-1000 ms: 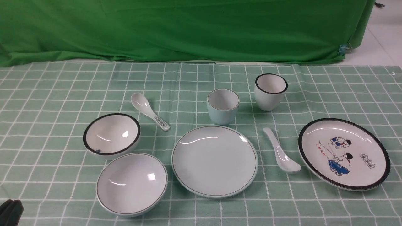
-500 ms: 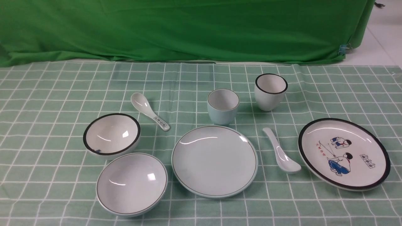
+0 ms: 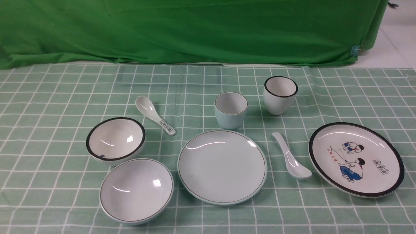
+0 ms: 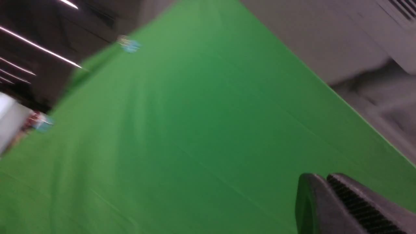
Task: Place the bowls on the plates on the blue tablecloth, put the cups on the bowls, and place the spoons in the cups.
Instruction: 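Reach toward the plain white bowl and position the gripper at its rim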
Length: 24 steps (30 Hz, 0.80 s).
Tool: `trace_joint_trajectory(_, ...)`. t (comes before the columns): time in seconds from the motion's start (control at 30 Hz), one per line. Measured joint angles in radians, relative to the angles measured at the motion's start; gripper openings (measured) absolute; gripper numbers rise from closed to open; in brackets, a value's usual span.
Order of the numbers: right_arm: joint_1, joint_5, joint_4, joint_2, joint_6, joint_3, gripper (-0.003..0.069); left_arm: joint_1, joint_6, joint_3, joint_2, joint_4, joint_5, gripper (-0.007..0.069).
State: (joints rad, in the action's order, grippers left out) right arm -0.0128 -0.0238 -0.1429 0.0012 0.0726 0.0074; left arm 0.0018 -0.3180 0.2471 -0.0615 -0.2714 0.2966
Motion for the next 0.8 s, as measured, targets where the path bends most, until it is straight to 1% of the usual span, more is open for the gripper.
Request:
trace_joint_trajectory(0.1,0.0,-0.078,-0.007,0.0,0.216,0.0,0.0242,0.0,0.008,0.209,-0.136,0.047,-0.361,0.0017)
trace_joint_trajectory(0.13,0.0,-0.102,-0.008,0.0,0.261,0.0,0.0242,0.0,0.027,0.266,-0.192,0.055,-0.471,0.0017)
trace_joint_trajectory(0.17,0.0,-0.12,-0.009,0.0,0.306,0.0,0.0242,0.0,0.073,0.343,-0.282,0.064,-0.63,0.0017)
trace_joint_trajectory(0.2,0.0,-0.138,-0.009,0.0,0.327,0.0,0.0242,0.0,0.131,0.417,-0.377,0.067,-0.8,0.0017)
trace_joint_trajectory(0.23,0.0,-0.149,-0.009,0.0,0.34,0.0,0.0242,0.0,0.167,0.442,-0.442,0.067,-0.868,0.0017)
trace_joint_trajectory(0.3,0.0,-0.158,-0.009,0.0,0.36,0.0,0.0242,0.0,0.237,0.506,-0.604,0.059,-1.069,0.0017)
trace_joint_trajectory(0.37,0.0,-0.165,-0.009,0.0,0.376,0.0,0.0242,0.0,0.29,0.521,-0.724,0.044,-1.148,0.0017)
trace_joint_trajectory(0.4,0.001,-0.171,-0.009,0.0,0.388,0.0,0.0242,0.0,0.339,0.523,-0.821,0.027,-1.189,0.0017)
trace_joint_trajectory(0.43,0.001,-0.171,-0.009,0.0,0.387,0.0,0.024,0.0,0.347,0.523,-0.821,0.025,-1.194,0.0017)
trace_joint_trajectory(0.47,0.011,-0.12,-0.006,0.0,0.383,-0.016,0.0221,-0.002,0.41,0.524,-0.944,0.004,-1.217,0.0017)
trace_joint_trajectory(0.5,0.016,-0.092,-0.005,0.0,0.38,-0.02,0.0216,-0.002,0.415,0.524,-0.955,0.003,-1.217,0.0017)
trace_joint_trajectory(0.53,0.036,0.051,0.001,0.001,0.321,-0.083,0.0167,-0.015,0.432,0.527,-1.029,0.0,-1.214,0.0013)
trace_joint_trajectory(0.57,0.036,0.051,0.001,0.002,0.31,-0.093,0.0158,-0.018,0.435,0.527,-1.037,0.0,-1.21,0.0013)
trace_joint_trajectory(0.6,0.056,0.191,0.003,0.022,0.243,-0.179,0.0103,-0.036,0.44,0.532,-1.085,0.007,-1.197,0.0006)
trace_joint_trajectory(0.63,0.07,0.312,0.004,0.05,0.186,-0.247,0.0062,-0.057,0.439,0.537,-1.113,0.02,-1.179,0.0005)
trace_joint_trajectory(0.67,0.091,0.43,0.007,0.108,0.144,-0.332,0.0043,-0.091,0.418,0.546,-1.141,0.047,-1.151,0.0003)
trace_joint_trajectory(0.7,0.103,0.507,0.008,0.149,0.12,-0.387,0.0035,-0.106,0.397,0.55,-1.157,0.069,-1.139,0.0001)
trace_joint_trajectory(0.73,0.119,0.616,0.008,0.221,0.08,-0.467,0.003,-0.129,0.366,0.556,-1.176,0.099,-1.12,0.0001)
trace_joint_trajectory(0.8,0.138,0.771,0.009,0.324,0.015,-0.576,0.0026,-0.159,0.307,0.567,-1.207,0.145,-1.087,0.0001)
